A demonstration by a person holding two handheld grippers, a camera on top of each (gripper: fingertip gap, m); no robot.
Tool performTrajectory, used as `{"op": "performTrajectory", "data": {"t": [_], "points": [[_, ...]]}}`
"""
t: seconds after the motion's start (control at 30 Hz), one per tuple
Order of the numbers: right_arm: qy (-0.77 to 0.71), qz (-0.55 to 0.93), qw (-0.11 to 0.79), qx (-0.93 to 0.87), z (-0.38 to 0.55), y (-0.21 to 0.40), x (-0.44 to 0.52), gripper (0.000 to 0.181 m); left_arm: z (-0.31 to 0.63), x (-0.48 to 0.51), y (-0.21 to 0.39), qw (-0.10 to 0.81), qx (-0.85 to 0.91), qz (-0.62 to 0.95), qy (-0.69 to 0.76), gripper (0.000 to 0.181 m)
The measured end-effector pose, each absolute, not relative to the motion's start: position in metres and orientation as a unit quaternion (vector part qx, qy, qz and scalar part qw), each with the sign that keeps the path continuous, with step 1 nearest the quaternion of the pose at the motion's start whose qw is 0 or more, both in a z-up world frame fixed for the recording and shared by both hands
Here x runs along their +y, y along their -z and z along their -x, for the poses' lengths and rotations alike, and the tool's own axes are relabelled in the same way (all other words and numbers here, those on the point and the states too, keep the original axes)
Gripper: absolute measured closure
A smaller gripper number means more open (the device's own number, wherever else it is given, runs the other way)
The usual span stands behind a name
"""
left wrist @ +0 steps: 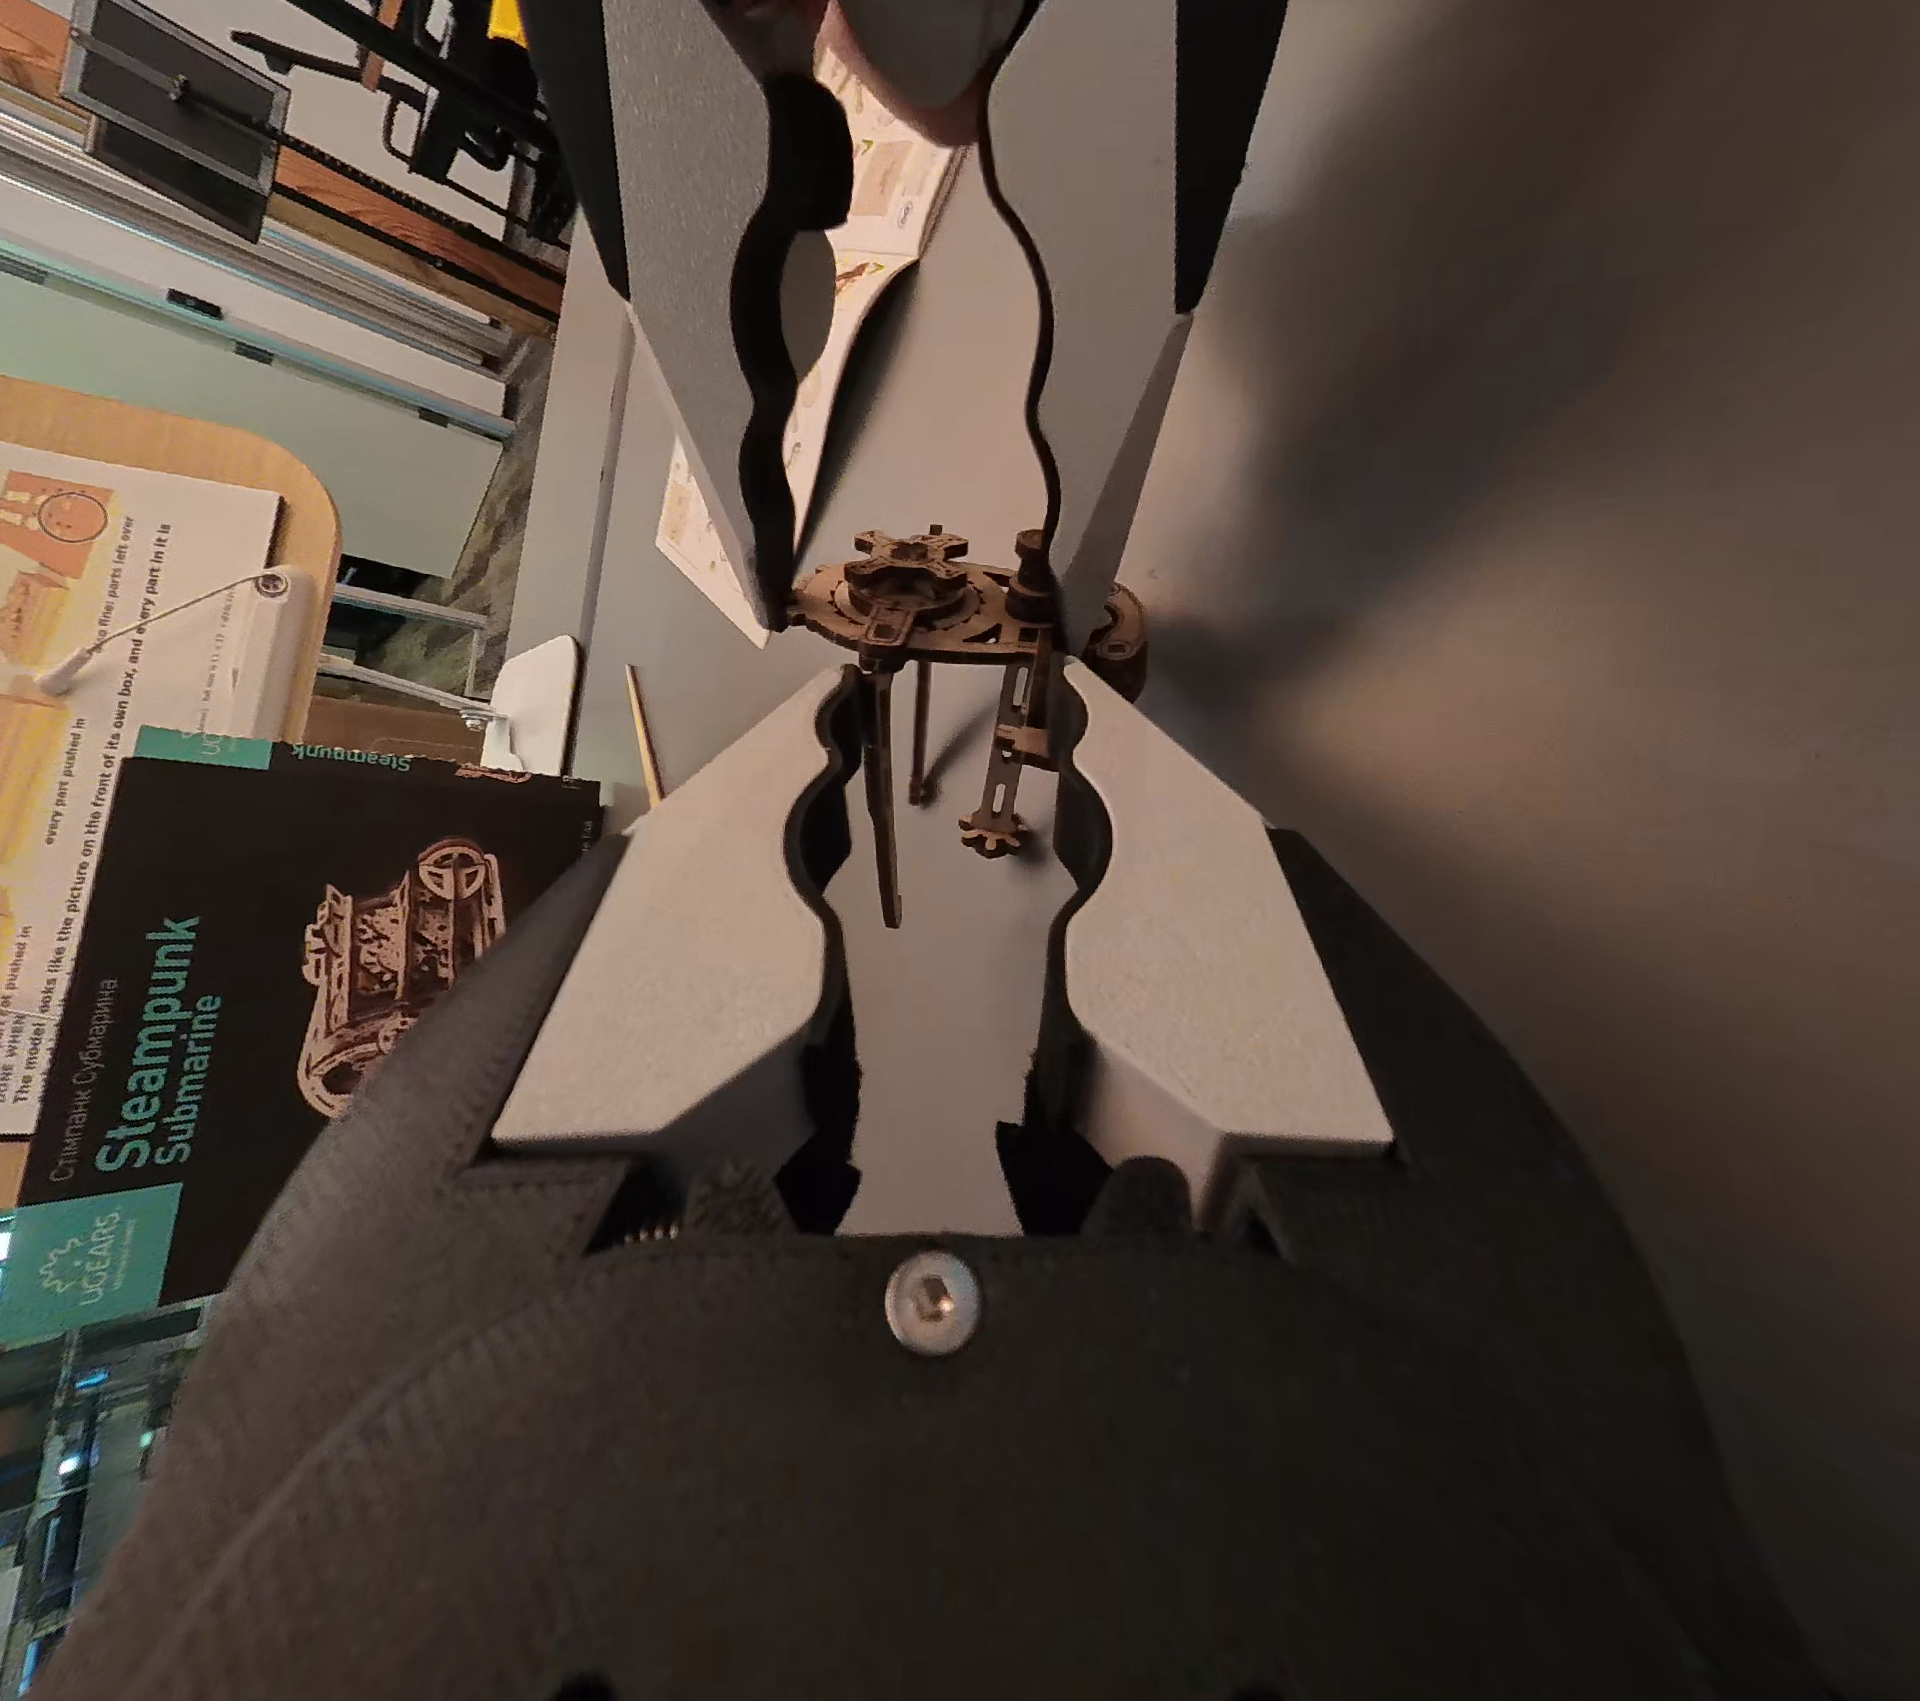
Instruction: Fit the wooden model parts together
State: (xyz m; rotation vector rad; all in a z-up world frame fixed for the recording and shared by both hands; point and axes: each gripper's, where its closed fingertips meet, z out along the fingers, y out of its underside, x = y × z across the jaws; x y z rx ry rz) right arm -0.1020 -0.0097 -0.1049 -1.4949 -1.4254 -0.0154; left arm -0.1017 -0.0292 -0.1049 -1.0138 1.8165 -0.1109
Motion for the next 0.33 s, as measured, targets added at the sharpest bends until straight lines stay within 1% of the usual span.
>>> {"op": "performTrajectory", "data": {"t": [0.1,0.33], "points": [[0.024,0.617,0.515,-0.594,0.1019,0.1033,-0.0085,0.123,0.1015,-0.0264,0.1016,0.520,0.750,0.407,0.024,0.143],[0.053,0.628,0.503,-0.591,0.0979,0.1075,-0.0041,0.123,0.1017,-0.0261,0.1000,0.522,0.748,0.410,0.032,0.143]]}}
